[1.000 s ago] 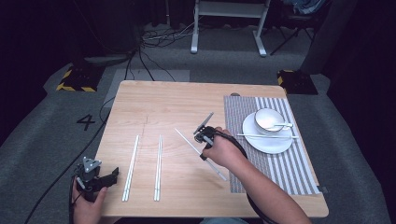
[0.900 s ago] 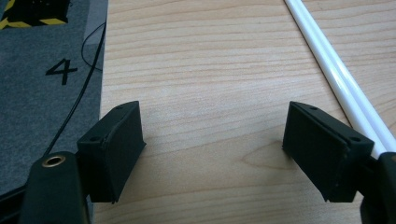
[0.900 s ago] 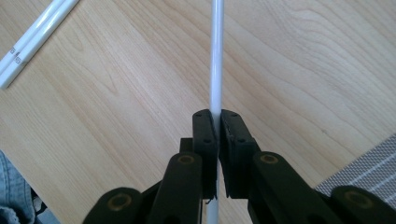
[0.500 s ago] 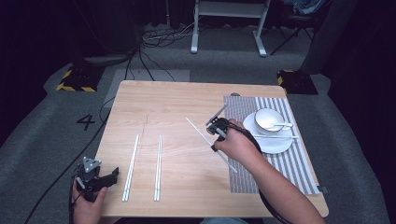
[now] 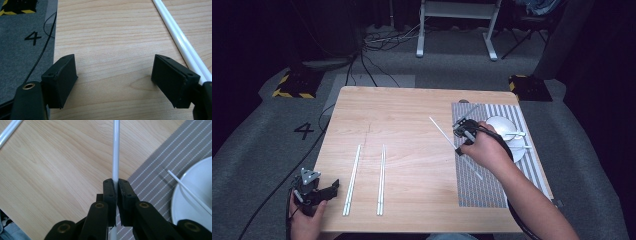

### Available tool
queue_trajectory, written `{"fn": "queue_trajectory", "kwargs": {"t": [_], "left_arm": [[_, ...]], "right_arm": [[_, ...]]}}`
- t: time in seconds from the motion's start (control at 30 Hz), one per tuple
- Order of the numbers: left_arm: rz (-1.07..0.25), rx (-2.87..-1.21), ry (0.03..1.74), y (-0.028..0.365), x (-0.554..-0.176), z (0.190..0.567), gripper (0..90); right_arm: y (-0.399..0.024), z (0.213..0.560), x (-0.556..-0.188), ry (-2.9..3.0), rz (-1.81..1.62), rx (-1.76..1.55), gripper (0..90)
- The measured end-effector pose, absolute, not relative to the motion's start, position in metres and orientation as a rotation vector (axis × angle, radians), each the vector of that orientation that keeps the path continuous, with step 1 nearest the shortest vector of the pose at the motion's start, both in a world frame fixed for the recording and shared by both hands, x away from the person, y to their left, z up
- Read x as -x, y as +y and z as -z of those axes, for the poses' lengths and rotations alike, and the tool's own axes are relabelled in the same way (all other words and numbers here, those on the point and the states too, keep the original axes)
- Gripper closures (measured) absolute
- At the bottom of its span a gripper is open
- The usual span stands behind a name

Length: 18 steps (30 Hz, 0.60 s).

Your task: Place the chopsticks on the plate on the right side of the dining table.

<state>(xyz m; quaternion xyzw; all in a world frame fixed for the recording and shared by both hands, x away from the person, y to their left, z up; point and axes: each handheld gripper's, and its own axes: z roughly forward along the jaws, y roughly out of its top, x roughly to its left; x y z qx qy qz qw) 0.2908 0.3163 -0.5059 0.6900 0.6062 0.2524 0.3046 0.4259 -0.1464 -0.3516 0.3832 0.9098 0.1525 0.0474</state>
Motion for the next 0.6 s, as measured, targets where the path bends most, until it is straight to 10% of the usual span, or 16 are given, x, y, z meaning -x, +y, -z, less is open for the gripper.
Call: {"fn": "queue_trajectory", "kwargs": {"t": [0.6], "left_arm": [[-0.669,-1.827,1.606,0.316,-0.291,0.506,20.0]], "right_arm": [[-0.198,0.324,-0.428,2.697,-0.498,-1.22,85.9]]}}
